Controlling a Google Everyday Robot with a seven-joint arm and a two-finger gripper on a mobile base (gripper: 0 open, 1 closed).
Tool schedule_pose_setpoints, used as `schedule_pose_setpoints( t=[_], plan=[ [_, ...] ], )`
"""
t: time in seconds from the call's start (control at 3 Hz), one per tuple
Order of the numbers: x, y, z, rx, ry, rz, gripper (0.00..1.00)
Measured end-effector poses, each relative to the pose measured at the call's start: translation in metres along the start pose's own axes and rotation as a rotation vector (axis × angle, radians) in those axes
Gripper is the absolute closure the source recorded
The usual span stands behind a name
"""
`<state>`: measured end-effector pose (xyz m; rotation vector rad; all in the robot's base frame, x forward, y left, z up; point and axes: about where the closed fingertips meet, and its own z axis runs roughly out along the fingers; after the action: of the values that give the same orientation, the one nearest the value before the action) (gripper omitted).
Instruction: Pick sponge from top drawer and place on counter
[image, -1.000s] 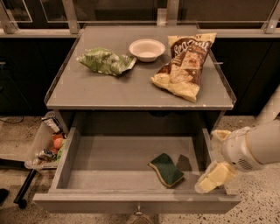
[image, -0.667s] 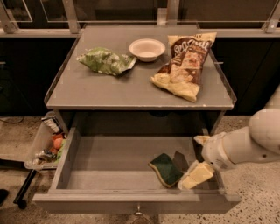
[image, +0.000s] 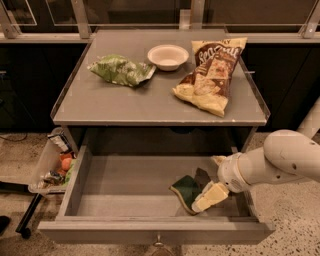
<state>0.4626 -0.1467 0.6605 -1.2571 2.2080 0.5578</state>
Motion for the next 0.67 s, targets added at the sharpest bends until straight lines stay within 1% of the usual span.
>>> schedule_pose_setpoints(
  t=[0.33,0.67],
  plan=[
    [0.000,-0.008,0.001,0.062,-0.002,0.013,0.00],
    [-0.012,-0.031,0.006,0.116,-0.015,-0.023,0.00]
  ],
)
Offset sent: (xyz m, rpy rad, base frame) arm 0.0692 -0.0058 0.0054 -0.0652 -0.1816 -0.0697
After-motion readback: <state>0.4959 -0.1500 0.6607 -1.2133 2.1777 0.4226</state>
